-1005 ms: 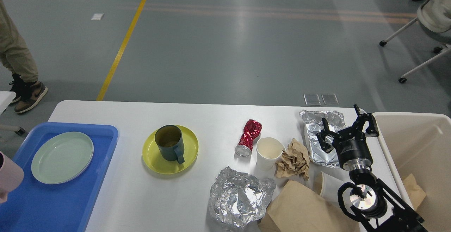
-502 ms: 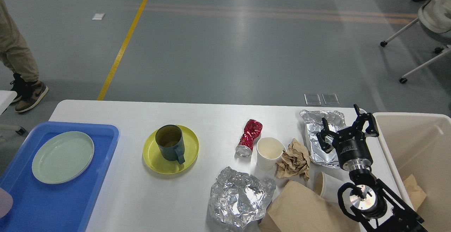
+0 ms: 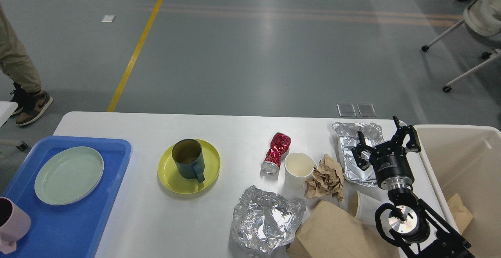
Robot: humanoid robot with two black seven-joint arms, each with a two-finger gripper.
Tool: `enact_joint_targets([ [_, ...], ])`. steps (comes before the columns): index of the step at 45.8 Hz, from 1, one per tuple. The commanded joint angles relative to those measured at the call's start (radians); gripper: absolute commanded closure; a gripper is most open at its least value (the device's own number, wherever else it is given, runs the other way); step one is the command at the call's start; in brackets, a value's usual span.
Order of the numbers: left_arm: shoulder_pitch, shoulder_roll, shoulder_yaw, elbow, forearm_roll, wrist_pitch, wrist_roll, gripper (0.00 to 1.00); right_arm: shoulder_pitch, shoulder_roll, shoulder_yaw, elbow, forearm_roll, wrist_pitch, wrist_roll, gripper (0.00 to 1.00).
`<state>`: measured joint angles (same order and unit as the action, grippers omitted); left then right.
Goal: Tidy desktop
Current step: 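Release the pink mug and raise the left gripper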
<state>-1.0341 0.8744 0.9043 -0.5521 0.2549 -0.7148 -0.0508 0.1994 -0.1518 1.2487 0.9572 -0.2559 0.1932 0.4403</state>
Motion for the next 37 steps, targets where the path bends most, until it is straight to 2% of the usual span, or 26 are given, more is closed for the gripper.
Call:
enact_joint_targets([
  [1,0.002,0.0,-0.002,0.0,-0.006,0.005,-0.014,0.29,0.0,0.0,0.0,0.0,0.0,0.0,0.0,0.0],
  [4,0.002,0.0,-0.001,0.0,-0.006,0.003,-0.014,0.21,0.0,0.0,0.0,0.0,0.0,0.0,0.0,0.0],
  [7,0.003,0.0,-0.001,0.0,-0.006,0.0,-0.014,0.18,0.0,0.0,0.0,0.0,0.0,0.0,0.0,0.0],
  [22,0.0,0.003,0.004,-0.005,-0.006,-0.008,-0.012,0.16,0.0,0.0,0.0,0.0,0.001,0.0,0.0,0.0],
  [31,-0.02,0.006,0.011,-0.063,-0.006,-0.011,-0.008,0.13,0.0,0.0,0.0,0.0,0.0,0.0,0.0,0.0],
  [37,-0.147,0.041,0.056,-0.166,-0.009,-0.014,0.0,0.07,0.0,0.0,0.0,0.0,0.0,0.0,0.0,0.0],
])
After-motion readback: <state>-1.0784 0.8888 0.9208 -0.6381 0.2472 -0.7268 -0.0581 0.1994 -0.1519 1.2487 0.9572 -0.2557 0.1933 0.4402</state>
